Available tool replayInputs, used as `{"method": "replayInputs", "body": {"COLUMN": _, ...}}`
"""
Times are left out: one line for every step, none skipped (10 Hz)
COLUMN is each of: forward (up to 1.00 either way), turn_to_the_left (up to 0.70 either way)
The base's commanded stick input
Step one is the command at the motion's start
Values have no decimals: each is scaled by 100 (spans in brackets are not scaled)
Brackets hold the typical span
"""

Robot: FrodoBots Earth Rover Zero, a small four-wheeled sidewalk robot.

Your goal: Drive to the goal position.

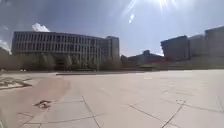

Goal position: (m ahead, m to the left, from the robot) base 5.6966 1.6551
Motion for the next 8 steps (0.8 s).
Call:
{"method": "replayInputs", "body": {"forward": 100, "turn_to_the_left": 0}}
{"method": "replayInputs", "body": {"forward": 100, "turn_to_the_left": 0}}
{"method": "replayInputs", "body": {"forward": 100, "turn_to_the_left": 0}}
{"method": "replayInputs", "body": {"forward": 100, "turn_to_the_left": 0}}
{"method": "replayInputs", "body": {"forward": 100, "turn_to_the_left": 0}}
{"method": "replayInputs", "body": {"forward": 100, "turn_to_the_left": 3}}
{"method": "replayInputs", "body": {"forward": 100, "turn_to_the_left": 21}}
{"method": "replayInputs", "body": {"forward": 100, "turn_to_the_left": 27}}
